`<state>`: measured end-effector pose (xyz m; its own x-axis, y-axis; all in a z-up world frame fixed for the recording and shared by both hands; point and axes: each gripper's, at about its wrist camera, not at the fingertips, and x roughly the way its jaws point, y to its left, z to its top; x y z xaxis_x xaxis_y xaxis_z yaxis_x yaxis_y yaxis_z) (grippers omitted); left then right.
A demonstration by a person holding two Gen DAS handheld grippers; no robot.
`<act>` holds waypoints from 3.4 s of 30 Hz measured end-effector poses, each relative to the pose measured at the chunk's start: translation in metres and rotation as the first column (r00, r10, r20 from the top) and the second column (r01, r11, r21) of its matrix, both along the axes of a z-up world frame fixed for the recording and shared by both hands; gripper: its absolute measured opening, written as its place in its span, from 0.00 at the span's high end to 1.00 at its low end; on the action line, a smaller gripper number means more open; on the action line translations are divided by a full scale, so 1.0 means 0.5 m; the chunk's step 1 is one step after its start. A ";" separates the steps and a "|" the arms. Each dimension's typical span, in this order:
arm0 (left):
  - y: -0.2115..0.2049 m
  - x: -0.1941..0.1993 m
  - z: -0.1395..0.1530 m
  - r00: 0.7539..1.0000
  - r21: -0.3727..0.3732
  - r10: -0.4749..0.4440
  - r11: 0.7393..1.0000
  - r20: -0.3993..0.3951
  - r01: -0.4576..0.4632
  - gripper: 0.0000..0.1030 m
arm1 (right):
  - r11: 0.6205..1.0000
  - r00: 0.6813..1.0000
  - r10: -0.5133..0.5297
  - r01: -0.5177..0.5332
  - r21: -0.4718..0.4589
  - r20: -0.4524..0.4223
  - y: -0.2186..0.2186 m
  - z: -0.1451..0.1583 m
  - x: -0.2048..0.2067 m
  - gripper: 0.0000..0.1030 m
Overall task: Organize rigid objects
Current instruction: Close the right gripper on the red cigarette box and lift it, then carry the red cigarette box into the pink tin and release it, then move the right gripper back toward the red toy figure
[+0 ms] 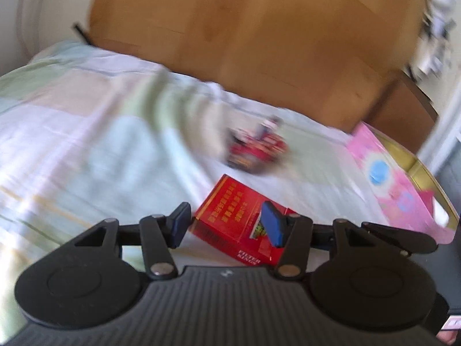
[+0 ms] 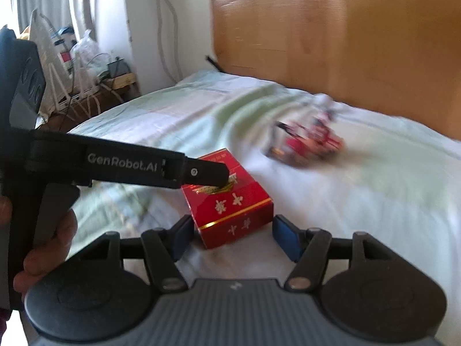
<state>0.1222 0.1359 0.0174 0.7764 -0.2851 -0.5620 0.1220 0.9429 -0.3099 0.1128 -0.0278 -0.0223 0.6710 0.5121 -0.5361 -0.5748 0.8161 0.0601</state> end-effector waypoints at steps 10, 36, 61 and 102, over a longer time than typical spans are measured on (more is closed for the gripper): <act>-0.197 -0.043 -0.007 0.972 -0.003 -0.235 0.972 0.000 0.235 0.44 | 0.973 0.974 -0.225 0.224 0.056 0.013 -0.209 -0.019 -0.124 0.40; -0.367 -0.058 0.133 0.910 0.055 -0.400 0.916 0.111 0.397 0.45 | 0.949 0.910 -0.314 0.288 0.132 0.271 -0.330 0.022 -0.206 0.45; -0.651 0.063 0.107 0.926 0.250 -0.367 0.908 0.088 0.336 0.30 | 0.670 0.645 -0.741 0.693 0.266 0.188 -0.649 0.042 -0.085 0.34; -0.440 -0.108 0.093 0.937 0.320 -0.267 0.928 0.223 0.189 0.25 | 0.727 0.724 -0.665 0.571 0.382 0.183 -0.497 0.093 -0.265 0.34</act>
<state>0.0682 -0.0843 0.0637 0.8385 -0.3273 -0.4356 0.3829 0.9227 0.0439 -0.0199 -0.2764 0.0240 0.9858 0.0181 -0.1671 0.0264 0.9651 0.2604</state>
